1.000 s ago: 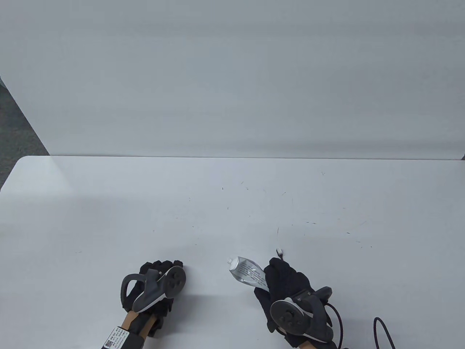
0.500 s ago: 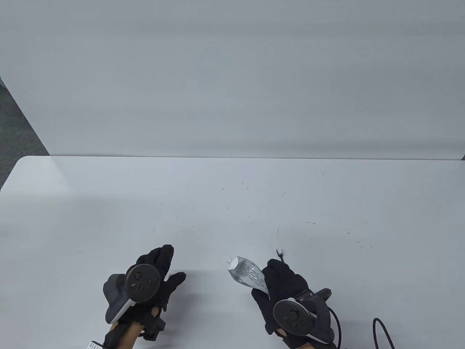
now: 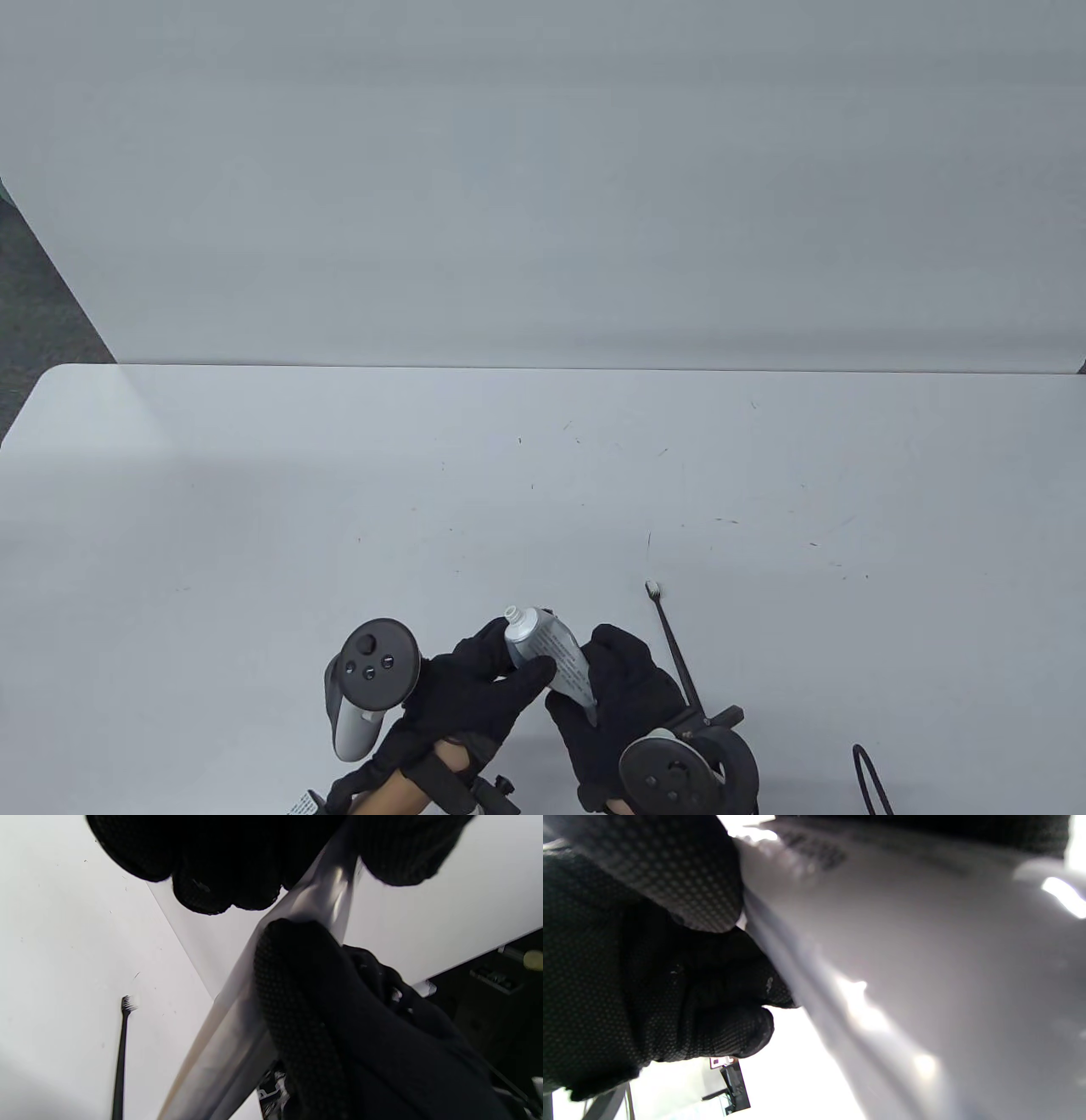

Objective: Squeeze toothpaste onto toothbrush

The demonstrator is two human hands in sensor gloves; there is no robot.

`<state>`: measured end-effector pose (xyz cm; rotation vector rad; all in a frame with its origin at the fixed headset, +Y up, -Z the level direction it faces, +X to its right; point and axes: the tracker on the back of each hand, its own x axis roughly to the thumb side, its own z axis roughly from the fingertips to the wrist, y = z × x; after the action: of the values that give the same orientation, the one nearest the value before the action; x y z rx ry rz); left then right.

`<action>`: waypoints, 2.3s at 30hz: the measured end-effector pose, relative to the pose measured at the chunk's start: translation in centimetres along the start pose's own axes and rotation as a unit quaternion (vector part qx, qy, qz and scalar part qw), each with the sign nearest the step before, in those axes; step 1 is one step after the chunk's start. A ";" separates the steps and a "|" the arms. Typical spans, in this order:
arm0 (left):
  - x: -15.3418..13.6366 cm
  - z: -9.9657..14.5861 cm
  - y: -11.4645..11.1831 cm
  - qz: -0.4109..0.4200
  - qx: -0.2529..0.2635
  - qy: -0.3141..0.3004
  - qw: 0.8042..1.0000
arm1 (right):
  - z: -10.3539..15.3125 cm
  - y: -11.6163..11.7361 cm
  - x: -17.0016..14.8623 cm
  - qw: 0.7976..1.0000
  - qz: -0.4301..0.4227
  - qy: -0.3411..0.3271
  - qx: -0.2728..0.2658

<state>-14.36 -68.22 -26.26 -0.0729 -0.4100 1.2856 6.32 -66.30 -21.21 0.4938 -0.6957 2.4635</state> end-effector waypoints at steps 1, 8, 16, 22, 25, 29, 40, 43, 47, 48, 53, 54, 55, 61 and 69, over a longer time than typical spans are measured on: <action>-0.5 0.2 -0.1 0.015 0.016 -0.008 1.000 | 0.0 0.2 0.1 1.000 0.007 -0.006 0.002; -0.9 0.8 0.5 0.132 0.050 -0.026 0.990 | 0.0 1.1 1.2 0.998 -0.029 -0.035 0.031; -1.8 1.0 3.1 0.181 0.082 -0.008 0.980 | -1.1 -2.2 -2.0 0.999 -0.038 0.003 -0.010; -3.2 1.4 5.2 0.218 0.103 -0.005 0.971 | -2.0 -5.7 -9.3 0.982 -0.033 0.183 -0.020; -3.5 1.4 5.8 0.234 0.108 -0.007 0.966 | -2.0 -3.8 -12.2 0.965 0.025 0.242 0.092; -3.9 1.7 6.2 0.235 0.117 0.002 0.965 | -1.3 0.8 -13.9 0.924 0.116 0.293 0.216; -4.2 2.1 6.2 0.212 0.109 0.026 0.971 | -0.6 6.3 -14.3 0.878 0.220 0.346 0.246; -4.2 2.1 6.2 0.203 0.106 0.028 0.973 | -0.5 6.6 -14.3 0.880 0.217 0.352 0.233; -4.4 2.1 6.1 0.193 0.106 0.033 0.975 | -0.5 7.2 -14.0 0.879 0.239 0.341 0.234; -4.4 2.1 6.1 0.193 0.106 0.033 0.975 | -0.5 7.3 -14.0 0.879 0.239 0.339 0.234; -4.3 2.0 6.0 0.186 0.092 0.034 0.978 | -0.5 7.1 -14.3 0.882 0.223 0.335 0.246; -4.2 2.0 5.9 0.172 0.085 0.040 0.981 | -0.6 7.0 -14.4 0.884 0.219 0.331 0.247; -4.2 2.1 5.9 0.150 0.089 0.047 0.984 | -0.8 6.5 -14.4 0.891 0.204 0.324 0.245; -3.7 1.6 5.7 0.101 0.045 0.053 0.992 | -2.5 1.2 -12.5 0.969 -0.017 0.229 0.087; -2.9 1.2 4.9 0.004 -0.006 0.047 0.999 | -1.6 -3.0 -6.4 0.989 -0.146 0.017 -0.021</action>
<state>-19.87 -69.76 -27.27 -0.1449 -0.3366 1.2822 12.84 -65.71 -24.34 0.4981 -0.6112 2.1737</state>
